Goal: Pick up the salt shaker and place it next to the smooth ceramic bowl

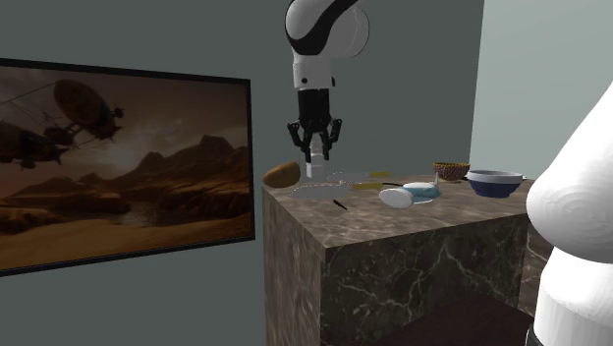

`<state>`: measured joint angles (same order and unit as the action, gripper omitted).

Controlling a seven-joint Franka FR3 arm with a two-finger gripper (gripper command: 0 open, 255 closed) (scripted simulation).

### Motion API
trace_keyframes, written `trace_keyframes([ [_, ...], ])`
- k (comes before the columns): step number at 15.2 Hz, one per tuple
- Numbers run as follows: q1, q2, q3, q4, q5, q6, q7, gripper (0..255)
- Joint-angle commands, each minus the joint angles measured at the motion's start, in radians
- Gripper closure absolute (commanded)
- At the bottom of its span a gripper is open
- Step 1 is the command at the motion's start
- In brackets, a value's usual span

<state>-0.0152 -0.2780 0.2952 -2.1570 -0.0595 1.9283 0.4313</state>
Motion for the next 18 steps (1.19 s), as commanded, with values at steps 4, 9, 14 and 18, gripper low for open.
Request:
trace_keyframes([
  [4,-0.001,-0.009,-0.004,0.059,0.003,-0.067,-0.009,255],
  [9,-0.002,-0.009,-0.006,0.125,0.004,-0.133,-0.017,255],
  [14,-0.004,-0.004,-0.007,0.197,0.003,-0.2,-0.023,255],
  [18,-0.021,-0.082,-0.058,0.123,0.01,-0.196,-0.095,255],
])
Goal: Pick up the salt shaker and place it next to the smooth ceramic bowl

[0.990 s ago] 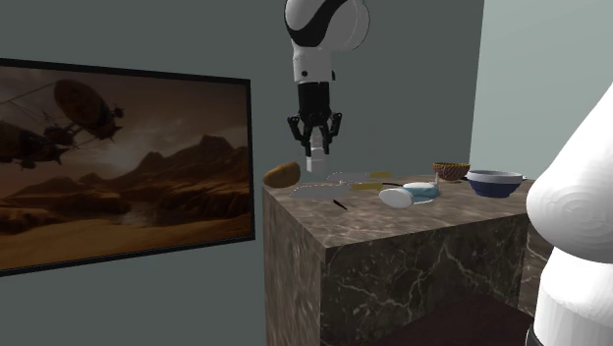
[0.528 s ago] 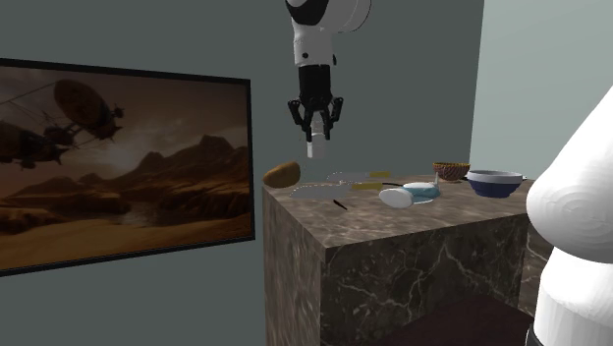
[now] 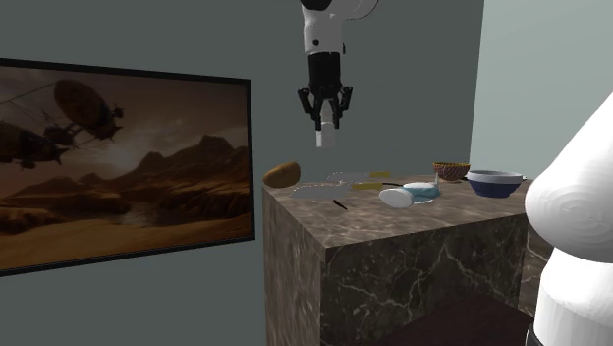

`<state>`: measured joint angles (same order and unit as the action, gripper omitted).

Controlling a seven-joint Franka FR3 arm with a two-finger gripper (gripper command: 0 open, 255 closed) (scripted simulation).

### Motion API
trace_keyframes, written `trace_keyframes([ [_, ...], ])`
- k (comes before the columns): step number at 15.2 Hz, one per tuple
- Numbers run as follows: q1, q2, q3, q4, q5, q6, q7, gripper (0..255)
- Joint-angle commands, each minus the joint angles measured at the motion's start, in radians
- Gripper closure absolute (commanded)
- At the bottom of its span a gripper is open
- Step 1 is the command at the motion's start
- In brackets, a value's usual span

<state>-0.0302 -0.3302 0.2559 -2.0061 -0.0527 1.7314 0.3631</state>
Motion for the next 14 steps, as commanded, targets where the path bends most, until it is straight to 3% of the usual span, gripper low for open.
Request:
trace_keyframes([
  [1,-0.011,-0.054,-0.036,-0.052,0.003,0.002,-0.05,255],
  [14,-0.096,-0.286,-0.277,-0.254,-0.07,0.001,-0.352,255],
])
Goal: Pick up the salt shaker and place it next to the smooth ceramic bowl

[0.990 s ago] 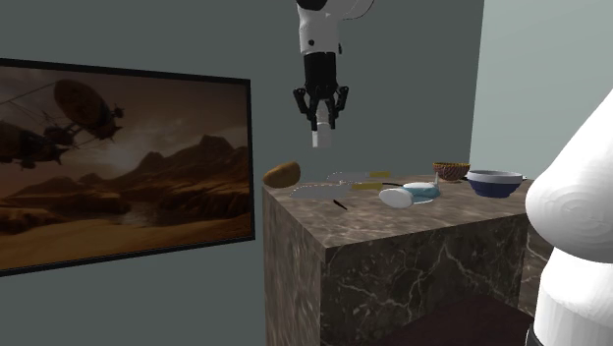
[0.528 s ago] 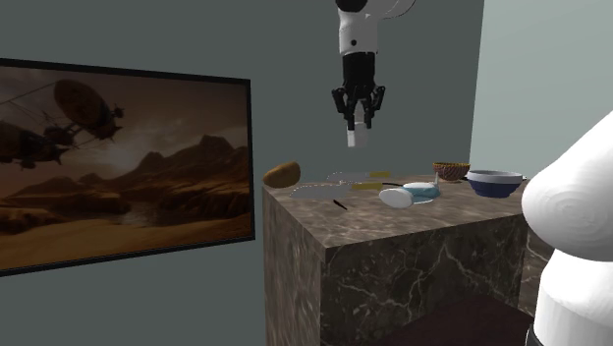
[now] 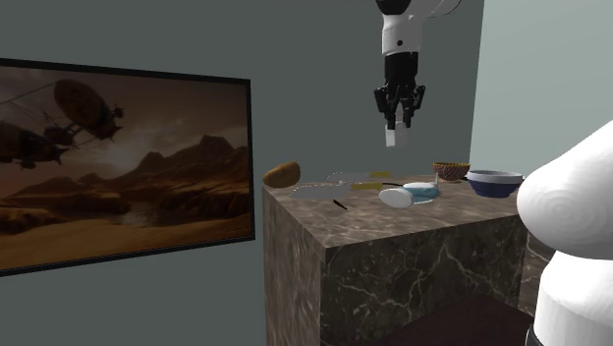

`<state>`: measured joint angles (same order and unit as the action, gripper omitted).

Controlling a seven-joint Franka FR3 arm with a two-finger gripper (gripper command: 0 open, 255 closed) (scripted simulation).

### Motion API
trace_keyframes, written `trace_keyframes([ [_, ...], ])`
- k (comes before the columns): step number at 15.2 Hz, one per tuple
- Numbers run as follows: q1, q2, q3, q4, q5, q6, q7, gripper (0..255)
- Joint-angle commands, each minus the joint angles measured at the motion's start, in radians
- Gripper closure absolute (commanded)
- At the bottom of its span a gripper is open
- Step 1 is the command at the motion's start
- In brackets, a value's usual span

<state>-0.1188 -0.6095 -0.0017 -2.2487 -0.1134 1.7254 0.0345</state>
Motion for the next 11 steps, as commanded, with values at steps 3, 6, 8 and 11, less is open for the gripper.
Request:
trace_keyframes([
  [3,-0.032,-0.037,-0.078,-0.031,-0.039,0.006,-0.094,255],
  [6,-0.057,-0.056,-0.139,-0.041,-0.07,0.006,-0.165,255],
  [8,-0.074,-0.063,-0.18,-0.042,-0.091,0.008,-0.213,255],
  [11,-0.098,-0.066,-0.243,-0.035,-0.122,0.012,-0.286,255],
])
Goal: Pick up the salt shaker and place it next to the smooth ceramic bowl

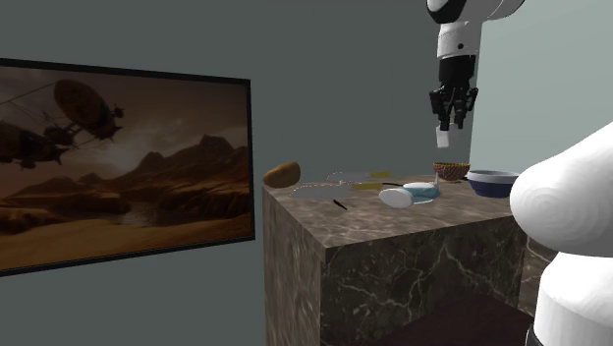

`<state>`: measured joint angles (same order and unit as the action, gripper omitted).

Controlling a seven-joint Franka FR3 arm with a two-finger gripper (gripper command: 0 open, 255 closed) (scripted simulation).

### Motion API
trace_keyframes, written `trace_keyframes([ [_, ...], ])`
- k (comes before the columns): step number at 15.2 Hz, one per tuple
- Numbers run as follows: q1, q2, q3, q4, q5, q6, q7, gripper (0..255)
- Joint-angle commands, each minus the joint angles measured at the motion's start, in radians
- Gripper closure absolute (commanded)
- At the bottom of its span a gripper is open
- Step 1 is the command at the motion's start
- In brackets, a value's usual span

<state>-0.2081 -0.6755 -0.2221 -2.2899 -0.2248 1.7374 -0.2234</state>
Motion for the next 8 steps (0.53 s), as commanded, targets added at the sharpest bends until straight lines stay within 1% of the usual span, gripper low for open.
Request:
trace_keyframes([
  [1,-0.016,0.002,-0.044,0.01,-0.021,0.001,-0.052,255],
  [8,-0.056,0.046,-0.199,0.072,-0.078,0.02,-0.225,255],
])
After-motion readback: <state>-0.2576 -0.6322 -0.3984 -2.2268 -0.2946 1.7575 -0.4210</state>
